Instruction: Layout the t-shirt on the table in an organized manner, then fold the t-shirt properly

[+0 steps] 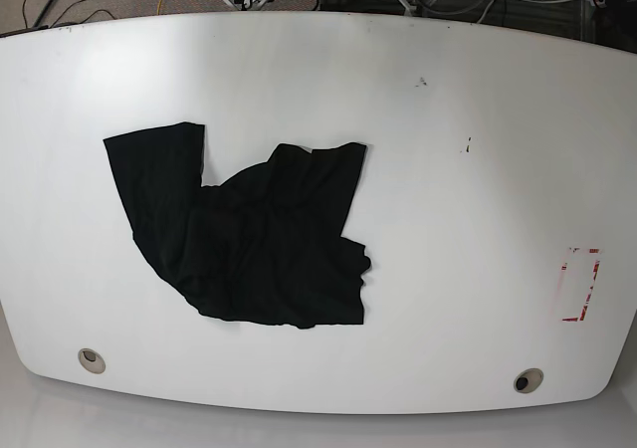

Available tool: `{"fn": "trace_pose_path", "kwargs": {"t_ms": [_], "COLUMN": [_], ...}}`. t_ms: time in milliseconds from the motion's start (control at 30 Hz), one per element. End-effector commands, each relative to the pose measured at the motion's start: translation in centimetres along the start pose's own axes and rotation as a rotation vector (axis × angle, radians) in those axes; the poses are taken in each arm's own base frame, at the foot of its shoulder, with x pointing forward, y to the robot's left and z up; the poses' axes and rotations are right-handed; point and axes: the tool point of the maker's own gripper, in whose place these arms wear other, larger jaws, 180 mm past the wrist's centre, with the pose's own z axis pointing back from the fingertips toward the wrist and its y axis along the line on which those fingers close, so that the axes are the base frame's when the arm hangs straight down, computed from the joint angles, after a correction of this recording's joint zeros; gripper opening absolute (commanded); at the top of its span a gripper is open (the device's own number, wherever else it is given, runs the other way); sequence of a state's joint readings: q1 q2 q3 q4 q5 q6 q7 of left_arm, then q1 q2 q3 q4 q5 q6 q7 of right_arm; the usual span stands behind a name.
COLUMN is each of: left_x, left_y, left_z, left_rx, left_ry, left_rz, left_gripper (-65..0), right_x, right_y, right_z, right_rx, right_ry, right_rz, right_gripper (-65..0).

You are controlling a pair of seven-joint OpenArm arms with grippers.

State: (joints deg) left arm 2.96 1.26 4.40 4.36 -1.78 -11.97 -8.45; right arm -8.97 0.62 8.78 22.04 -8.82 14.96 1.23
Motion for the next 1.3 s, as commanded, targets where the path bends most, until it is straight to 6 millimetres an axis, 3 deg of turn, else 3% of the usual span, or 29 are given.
{"fn": "trace_pose_path", "kwargs": {"t_ms": [0,33,67,167,567,700,833,933,1133,1267], "left_x": [0.1,0.0,-1.4,-2.4,-2.4,-2.4,-2.1,-3.1,-2.7,-3.2], "left_y": [-0.2,-0.2,1.2,2.3,3.0,4.4,4.5,4.3,3.9,4.8], "left_z": [0.0,0.0,0.4,0.8,0.9,1.3,1.3,1.6,2.1,2.8], "left_rx": [-0.007,-0.006,0.016,0.032,0.043,0.064,0.063,0.059,0.05,0.063], "left_ry": [-0.006,-0.004,0.029,0.04,0.038,0.04,0.028,0.023,-0.041,-0.053], "left_rz": [0.005,0.005,0.001,0.0,0.0,-0.003,-0.003,-0.008,-0.03,-0.045], "left_gripper": [-42.6,-42.7,-42.2,-42.2,-42.2,-42.2,-42.2,-42.4,-42.4,-42.4], "right_x": [0.3,0.2,-1.3,-1.3,-1.2,-1.4,-1.8,-1.7,-2.0,-2.8], "right_y": [0.0,0.1,0.7,0.7,0.5,0.4,0.2,0.1,-0.9,-1.5], "right_z": [0.0,0.0,0.0,0.0,0.0,0.1,0.3,0.7,1.7,2.4], "right_rx": [0.002,0.003,0.013,0.014,0.006,0.003,-0.002,-0.009,-0.063,-0.098], "right_ry": [-0.012,-0.011,0.027,0.029,0.027,0.028,0.022,-0.011,-0.049,-0.058], "right_rz": [-0.003,-0.005,-0.006,-0.007,-0.003,-0.002,0.001,0.008,0.02,0.024], "right_gripper": [-58.9,-58.9,-58.8,-59.0,-59.1,-59.3,-59.3,-59.3,-59.3,-59.3]}}
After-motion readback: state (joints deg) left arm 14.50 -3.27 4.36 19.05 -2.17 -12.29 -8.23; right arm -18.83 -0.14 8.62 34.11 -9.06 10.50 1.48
